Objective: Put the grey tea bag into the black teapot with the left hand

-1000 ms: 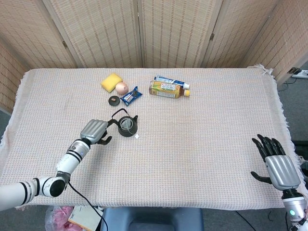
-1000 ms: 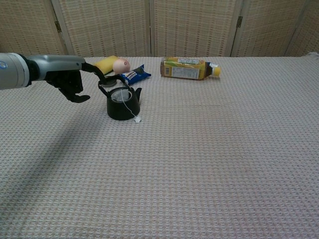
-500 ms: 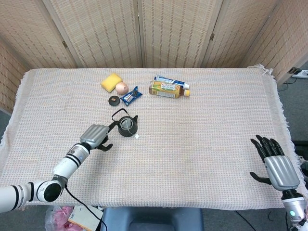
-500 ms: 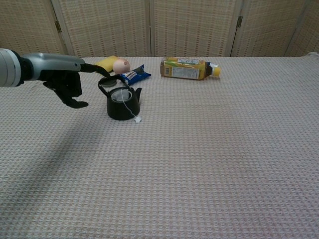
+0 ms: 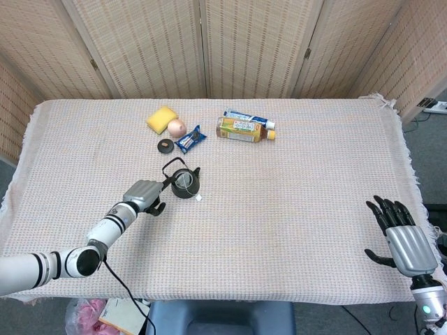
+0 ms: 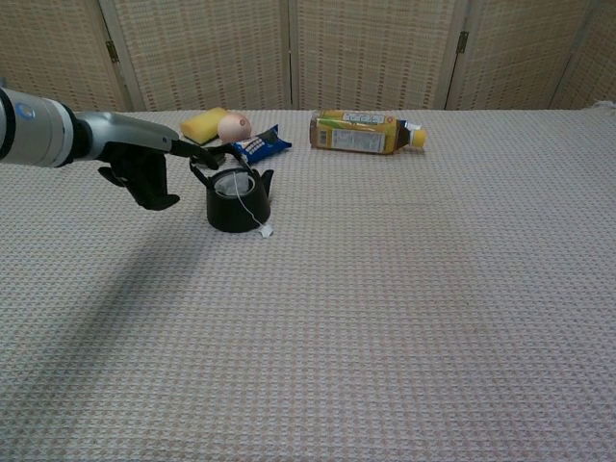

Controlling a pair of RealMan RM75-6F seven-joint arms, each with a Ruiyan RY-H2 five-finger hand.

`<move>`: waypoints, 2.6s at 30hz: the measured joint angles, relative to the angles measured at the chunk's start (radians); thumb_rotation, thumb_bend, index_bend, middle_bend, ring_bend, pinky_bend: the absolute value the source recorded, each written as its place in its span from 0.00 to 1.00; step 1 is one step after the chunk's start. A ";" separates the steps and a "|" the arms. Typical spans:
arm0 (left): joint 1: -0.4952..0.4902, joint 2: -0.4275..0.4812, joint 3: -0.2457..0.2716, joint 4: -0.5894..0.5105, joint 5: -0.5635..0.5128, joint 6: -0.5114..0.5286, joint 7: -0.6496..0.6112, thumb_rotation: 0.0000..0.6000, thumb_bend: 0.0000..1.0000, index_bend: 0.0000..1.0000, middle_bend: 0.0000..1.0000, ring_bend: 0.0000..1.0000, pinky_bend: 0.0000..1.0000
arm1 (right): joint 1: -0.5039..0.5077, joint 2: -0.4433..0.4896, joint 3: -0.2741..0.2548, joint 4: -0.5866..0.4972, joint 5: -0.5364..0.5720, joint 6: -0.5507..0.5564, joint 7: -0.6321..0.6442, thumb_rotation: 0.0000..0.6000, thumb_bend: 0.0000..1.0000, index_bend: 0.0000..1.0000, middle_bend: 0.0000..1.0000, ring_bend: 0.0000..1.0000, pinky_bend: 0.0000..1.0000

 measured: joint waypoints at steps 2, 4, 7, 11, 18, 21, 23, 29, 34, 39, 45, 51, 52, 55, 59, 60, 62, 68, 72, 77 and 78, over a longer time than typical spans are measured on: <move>-0.016 -0.010 0.017 0.017 -0.025 -0.002 0.013 1.00 0.59 0.00 1.00 1.00 1.00 | 0.001 0.000 0.001 0.001 0.003 -0.003 0.000 1.00 0.10 0.00 0.00 0.00 0.00; -0.027 -0.019 0.028 0.030 -0.044 -0.004 0.020 1.00 0.59 0.00 1.00 1.00 1.00 | 0.004 -0.001 0.002 0.001 0.006 -0.008 -0.001 1.00 0.10 0.00 0.00 0.00 0.00; -0.044 -0.031 0.036 0.050 -0.070 -0.011 0.023 1.00 0.59 0.00 1.00 1.00 1.00 | 0.005 -0.001 0.003 0.001 0.008 -0.011 -0.002 1.00 0.10 0.00 0.00 0.00 0.00; -0.062 -0.041 0.039 0.073 -0.090 -0.023 0.017 1.00 0.59 0.00 1.00 1.00 1.00 | 0.006 -0.002 0.005 0.001 0.012 -0.012 -0.004 1.00 0.10 0.00 0.00 0.00 0.00; -0.081 -0.053 0.045 0.086 -0.098 -0.029 0.010 1.00 0.59 0.00 1.00 1.00 1.00 | 0.011 -0.003 0.006 0.002 0.021 -0.023 -0.008 1.00 0.10 0.00 0.00 0.00 0.00; -0.085 -0.056 0.047 0.085 -0.098 -0.027 0.005 1.00 0.59 0.00 1.00 1.00 1.00 | 0.009 -0.002 0.007 0.001 0.020 -0.019 -0.006 1.00 0.10 0.00 0.00 0.00 0.00; -0.088 -0.061 0.050 0.089 -0.099 -0.028 0.004 1.00 0.59 0.00 1.00 1.00 1.00 | 0.008 -0.001 0.006 0.002 0.018 -0.018 -0.004 1.00 0.10 0.00 0.00 0.00 0.00; -0.093 -0.084 0.062 0.124 -0.100 -0.040 -0.001 1.00 0.59 0.00 1.00 1.00 1.00 | 0.007 0.000 0.005 0.001 0.016 -0.014 -0.004 1.00 0.10 0.00 0.00 0.00 0.00; -0.091 -0.094 0.064 0.152 -0.092 -0.057 -0.019 1.00 0.59 0.00 1.00 1.00 1.00 | 0.005 0.000 0.008 0.003 0.021 -0.011 -0.001 1.00 0.10 0.00 0.00 0.00 0.00; -0.086 -0.111 0.068 0.180 -0.080 -0.076 -0.038 1.00 0.59 0.00 1.00 1.00 1.00 | 0.007 -0.001 0.009 0.004 0.024 -0.015 -0.003 1.00 0.10 0.00 0.00 0.00 0.00; -0.080 -0.136 0.074 0.217 -0.066 -0.103 -0.060 1.00 0.59 0.00 1.00 1.00 1.00 | 0.010 -0.004 0.011 0.005 0.030 -0.022 -0.007 1.00 0.10 0.00 0.00 0.00 0.00; -0.076 -0.163 0.076 0.252 -0.045 -0.129 -0.084 1.00 0.59 0.00 1.00 1.00 1.00 | 0.015 -0.007 0.013 0.006 0.038 -0.031 -0.013 1.00 0.10 0.00 0.00 0.00 0.00; -0.076 -0.166 0.077 0.257 -0.043 -0.133 -0.086 1.00 0.59 0.00 1.00 1.00 1.00 | 0.016 -0.008 0.014 0.006 0.039 -0.033 -0.014 1.00 0.10 0.00 0.00 0.00 0.00; -0.078 -0.173 0.079 0.271 -0.036 -0.142 -0.095 1.00 0.59 0.00 1.00 1.00 1.00 | 0.017 -0.008 0.014 0.006 0.042 -0.037 -0.014 1.00 0.10 0.00 0.00 0.00 0.00; -0.080 -0.155 0.075 0.246 -0.032 -0.125 -0.100 1.00 0.59 0.00 1.00 1.00 1.00 | 0.017 -0.006 0.012 0.006 0.039 -0.037 -0.012 1.00 0.10 0.00 0.00 0.00 0.00; -0.081 -0.149 0.074 0.235 -0.031 -0.119 -0.101 1.00 0.59 0.00 1.00 1.00 1.00 | 0.017 -0.006 0.011 0.006 0.038 -0.037 -0.012 1.00 0.10 0.00 0.00 0.00 0.00; -0.082 -0.133 0.073 0.204 -0.031 -0.103 -0.100 1.00 0.59 0.00 1.00 1.00 1.00 | 0.015 -0.004 0.008 0.004 0.031 -0.033 -0.011 1.00 0.10 0.00 0.00 0.00 0.00; -0.089 -0.097 0.074 0.099 -0.037 -0.030 -0.081 1.00 0.59 0.00 1.00 1.00 1.00 | 0.003 0.002 -0.001 -0.002 -0.003 -0.001 -0.002 1.00 0.10 0.00 0.00 0.00 0.00; -0.090 -0.070 0.071 0.025 -0.036 0.032 -0.063 1.00 0.59 0.00 1.00 1.00 1.00 | -0.003 0.007 -0.008 -0.002 -0.021 0.011 0.007 1.00 0.10 0.00 0.00 0.00 0.00; -0.078 -0.020 0.055 -0.089 -0.014 0.116 -0.048 1.00 0.59 0.00 1.00 1.00 1.00 | -0.010 0.012 -0.016 -0.003 -0.043 0.027 0.016 1.00 0.10 0.00 0.00 0.00 0.00; -0.074 -0.008 0.053 -0.111 -0.004 0.132 -0.046 1.00 0.59 0.00 1.00 0.99 1.00 | -0.012 0.012 -0.017 -0.003 -0.047 0.030 0.017 1.00 0.10 0.00 0.00 0.00 0.00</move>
